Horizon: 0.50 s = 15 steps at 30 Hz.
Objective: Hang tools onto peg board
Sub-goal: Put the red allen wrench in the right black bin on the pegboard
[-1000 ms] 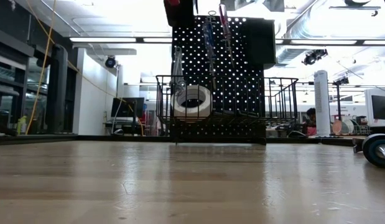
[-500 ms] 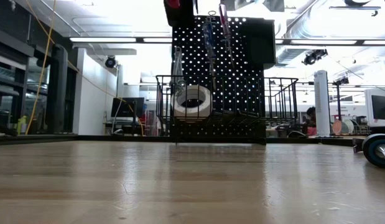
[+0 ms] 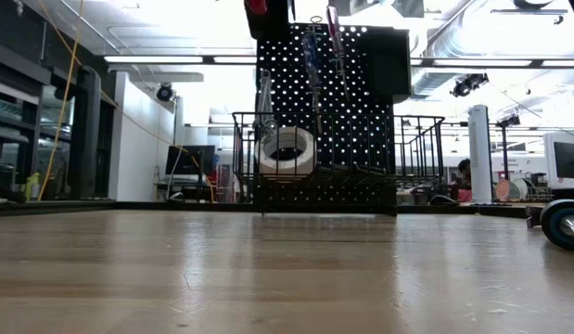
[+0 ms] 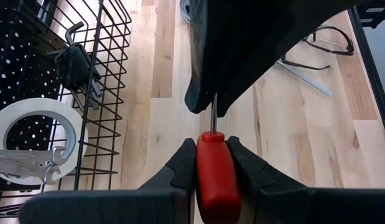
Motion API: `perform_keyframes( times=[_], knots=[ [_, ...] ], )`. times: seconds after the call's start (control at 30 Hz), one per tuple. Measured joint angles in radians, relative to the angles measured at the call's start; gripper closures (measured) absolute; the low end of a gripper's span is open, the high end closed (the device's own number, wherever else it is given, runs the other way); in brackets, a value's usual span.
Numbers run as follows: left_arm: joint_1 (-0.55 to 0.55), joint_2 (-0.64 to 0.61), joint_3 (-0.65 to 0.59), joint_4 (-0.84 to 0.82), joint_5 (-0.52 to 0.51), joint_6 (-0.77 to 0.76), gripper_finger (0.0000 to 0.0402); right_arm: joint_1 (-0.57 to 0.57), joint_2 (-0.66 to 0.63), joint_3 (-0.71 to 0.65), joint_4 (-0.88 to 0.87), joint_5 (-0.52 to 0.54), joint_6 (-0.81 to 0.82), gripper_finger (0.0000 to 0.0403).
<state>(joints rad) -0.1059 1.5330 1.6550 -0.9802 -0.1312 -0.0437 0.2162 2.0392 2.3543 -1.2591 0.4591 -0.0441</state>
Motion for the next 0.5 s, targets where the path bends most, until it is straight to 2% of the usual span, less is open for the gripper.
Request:
perform_keyframes(
  times=[0.23, 0.5],
  knots=[
    [0.000, 0.000, 0.000, 0.006, 0.013, 0.000, 0.0349, 0.003, 0.000, 0.000, -0.001, 0.000, 0.023, 0.0400],
    [0.001, -0.053, 0.012, -0.078, 0.022, -0.022, 0.0220, 0.001, -0.011, 0.000, -0.107, 0.010, 0.098, 0.0402]
  ],
)
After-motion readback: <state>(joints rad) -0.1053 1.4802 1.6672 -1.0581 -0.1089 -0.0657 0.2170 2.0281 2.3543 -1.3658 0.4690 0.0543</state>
